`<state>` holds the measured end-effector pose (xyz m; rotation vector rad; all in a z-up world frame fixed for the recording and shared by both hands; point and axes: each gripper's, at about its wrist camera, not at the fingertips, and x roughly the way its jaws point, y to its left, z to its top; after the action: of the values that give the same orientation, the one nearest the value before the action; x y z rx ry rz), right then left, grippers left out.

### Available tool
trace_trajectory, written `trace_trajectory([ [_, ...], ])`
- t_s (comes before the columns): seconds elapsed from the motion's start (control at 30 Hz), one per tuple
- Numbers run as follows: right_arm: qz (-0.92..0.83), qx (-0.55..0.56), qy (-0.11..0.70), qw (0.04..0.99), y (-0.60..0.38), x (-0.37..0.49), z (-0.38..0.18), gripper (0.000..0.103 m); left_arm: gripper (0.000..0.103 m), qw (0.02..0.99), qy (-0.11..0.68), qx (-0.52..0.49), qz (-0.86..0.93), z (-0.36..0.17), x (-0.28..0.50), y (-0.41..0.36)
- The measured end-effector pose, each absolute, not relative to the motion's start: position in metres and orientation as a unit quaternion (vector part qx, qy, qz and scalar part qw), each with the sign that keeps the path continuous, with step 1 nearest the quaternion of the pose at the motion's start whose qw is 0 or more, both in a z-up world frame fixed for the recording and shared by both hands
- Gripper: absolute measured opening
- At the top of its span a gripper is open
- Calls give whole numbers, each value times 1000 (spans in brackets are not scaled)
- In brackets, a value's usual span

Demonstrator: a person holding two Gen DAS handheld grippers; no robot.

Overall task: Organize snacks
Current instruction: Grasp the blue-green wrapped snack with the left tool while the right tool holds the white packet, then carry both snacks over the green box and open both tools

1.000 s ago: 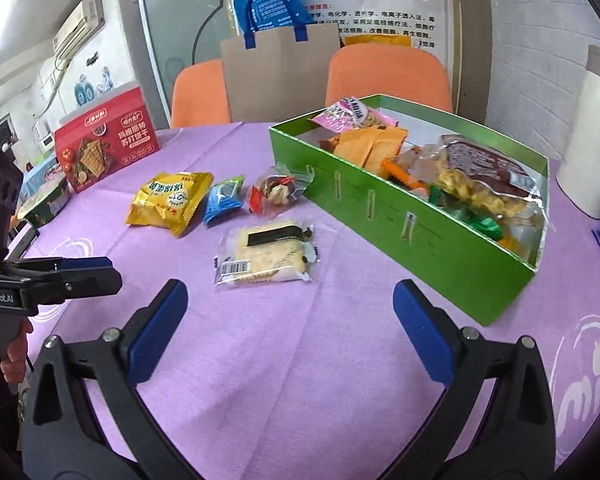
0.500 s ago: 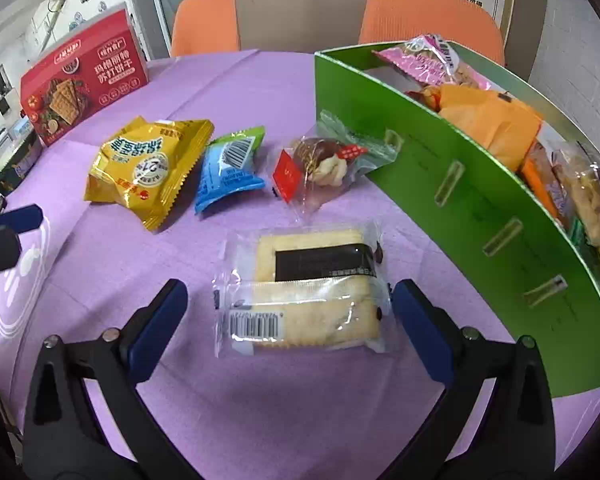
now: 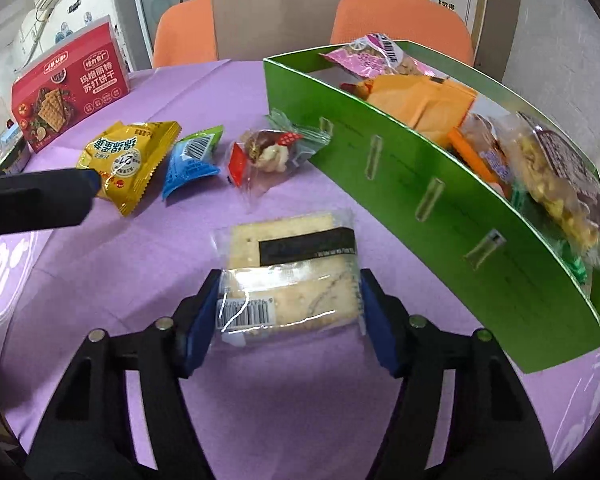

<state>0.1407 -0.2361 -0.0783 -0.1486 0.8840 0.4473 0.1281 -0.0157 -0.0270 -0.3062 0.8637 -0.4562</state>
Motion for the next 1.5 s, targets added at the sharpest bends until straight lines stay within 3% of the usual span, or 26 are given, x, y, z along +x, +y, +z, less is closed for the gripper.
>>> trace_trajectory([
  [0.4, 229, -41, 418, 878, -246, 134, -77, 69, 78, 887, 431, -117, -115, -49, 189, -26],
  [0.47, 228, -40, 418, 878, -247, 133, -77, 69, 52, 876, 450, -117, -128, -59, 195, -31],
  [0.53, 224, -47, 418, 879, -246, 132, -77, 68, 39, 885, 439, -93, -125, -60, 194, -35],
  [0.7, 223, -41, 418, 880, -246, 125, -77, 63, 30, 878, 444, -108, -140, -60, 181, -30],
  [1.03, 232, -10, 396, 888, -262, 100, -61, 62, 28, 890, 418, -86, -162, -34, 128, -34],
  [1.5, 209, -21, 310, 927, -291, 92, 11, 63, 28, 909, 347, -54, -223, 40, 118, -82],
])
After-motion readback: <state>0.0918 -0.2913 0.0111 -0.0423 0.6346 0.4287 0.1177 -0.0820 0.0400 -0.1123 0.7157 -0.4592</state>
